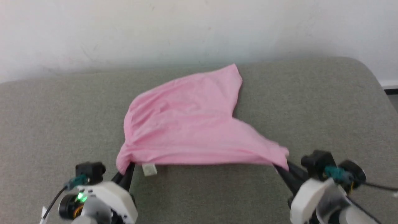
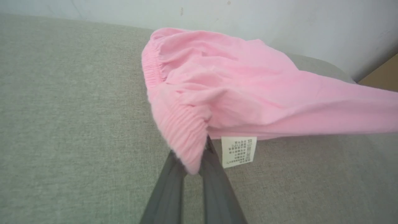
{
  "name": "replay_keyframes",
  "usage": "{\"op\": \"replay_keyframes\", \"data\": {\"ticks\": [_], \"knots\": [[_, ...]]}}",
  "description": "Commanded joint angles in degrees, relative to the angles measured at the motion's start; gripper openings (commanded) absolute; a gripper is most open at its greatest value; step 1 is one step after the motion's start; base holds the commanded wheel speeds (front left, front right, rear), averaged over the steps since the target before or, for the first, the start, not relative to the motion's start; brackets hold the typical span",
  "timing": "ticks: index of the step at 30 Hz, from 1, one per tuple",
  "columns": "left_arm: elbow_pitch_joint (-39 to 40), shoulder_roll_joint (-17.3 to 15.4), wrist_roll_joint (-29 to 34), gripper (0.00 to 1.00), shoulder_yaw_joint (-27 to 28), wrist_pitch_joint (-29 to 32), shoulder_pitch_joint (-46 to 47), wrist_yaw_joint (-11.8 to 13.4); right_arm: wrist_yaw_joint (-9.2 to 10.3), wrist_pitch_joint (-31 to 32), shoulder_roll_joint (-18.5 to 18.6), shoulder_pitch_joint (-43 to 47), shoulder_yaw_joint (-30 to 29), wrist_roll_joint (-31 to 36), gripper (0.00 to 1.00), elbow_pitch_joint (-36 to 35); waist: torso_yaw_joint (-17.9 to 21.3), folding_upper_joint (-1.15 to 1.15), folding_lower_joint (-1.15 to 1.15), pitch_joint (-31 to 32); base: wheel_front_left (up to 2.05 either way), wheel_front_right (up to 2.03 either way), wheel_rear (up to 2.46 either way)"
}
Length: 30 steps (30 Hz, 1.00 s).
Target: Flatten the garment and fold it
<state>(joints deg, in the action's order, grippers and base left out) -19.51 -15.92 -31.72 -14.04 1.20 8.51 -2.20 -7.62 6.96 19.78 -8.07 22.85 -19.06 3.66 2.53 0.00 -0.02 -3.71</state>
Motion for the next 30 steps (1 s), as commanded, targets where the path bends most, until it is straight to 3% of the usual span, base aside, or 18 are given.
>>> {"op": "replay_keyframes", "data": {"ticks": [1, 4, 5, 9, 14, 19, 30], "knots": [[8.3, -2.1, -0.3, 0.00, 0.9, 3.9, -6.3, 3.6, 0.13, 3.8, -0.1, 5.4, -2.3, 1.4, 0.00, -5.7, 1.0, 0.00, 0.02, 2.4, 0.00, 0.00, 0.00], [21.1, -3.9, -0.5, 0.00, 1.7, 9.4, -14.7, 8.4, 0.13, 9.2, -1.4, 12.8, -5.0, 2.7, 0.00, -14.1, 1.2, 0.00, 0.02, 2.9, 0.00, 0.00, 0.00], [21.1, -3.9, -0.5, 0.00, 1.7, 9.4, -14.7, 8.4, 0.13, 9.2, -1.4, 12.8, -5.0, 2.7, 0.00, -14.1, 1.2, 0.00, 0.02, 2.9, 0.00, 0.00, 0.00], [34.2, -5.6, -1.2, 0.00, 2.4, 16.1, -24.3, 13.6, 0.13, 15.4, -3.3, 20.7, -7.6, 3.6, 0.00, -23.0, 1.3, 0.00, 0.02, 3.2, 0.00, 0.00, 0.00], [43.6, -7.6, -1.7, 0.00, 3.6, 21.1, -28.6, 16.7, 0.13, 20.2, -4.9, 24.2, -9.6, 3.6, 0.00, -29.9, 0.5, 0.00, 0.02, 2.1, 0.00, 0.00, 0.00], [41.7, -7.6, -3.6, 0.00, 4.3, 22.7, -22.2, 15.5, 0.13, 20.6, -6.4, 16.9, -10.2, 1.3, 0.00, -26.3, -0.4, 0.00, 0.02, -0.9, 0.00, 0.00, 0.00], [22.6, -4.9, -6.8, 0.00, 2.5, 23.3, 2.8, 8.9, 0.13, 19.9, -5.6, -15.0, -5.4, -5.8, 0.00, 0.7, -4.8, 0.00, 0.02, -9.4, 0.00, 0.00, 0.00]]}}
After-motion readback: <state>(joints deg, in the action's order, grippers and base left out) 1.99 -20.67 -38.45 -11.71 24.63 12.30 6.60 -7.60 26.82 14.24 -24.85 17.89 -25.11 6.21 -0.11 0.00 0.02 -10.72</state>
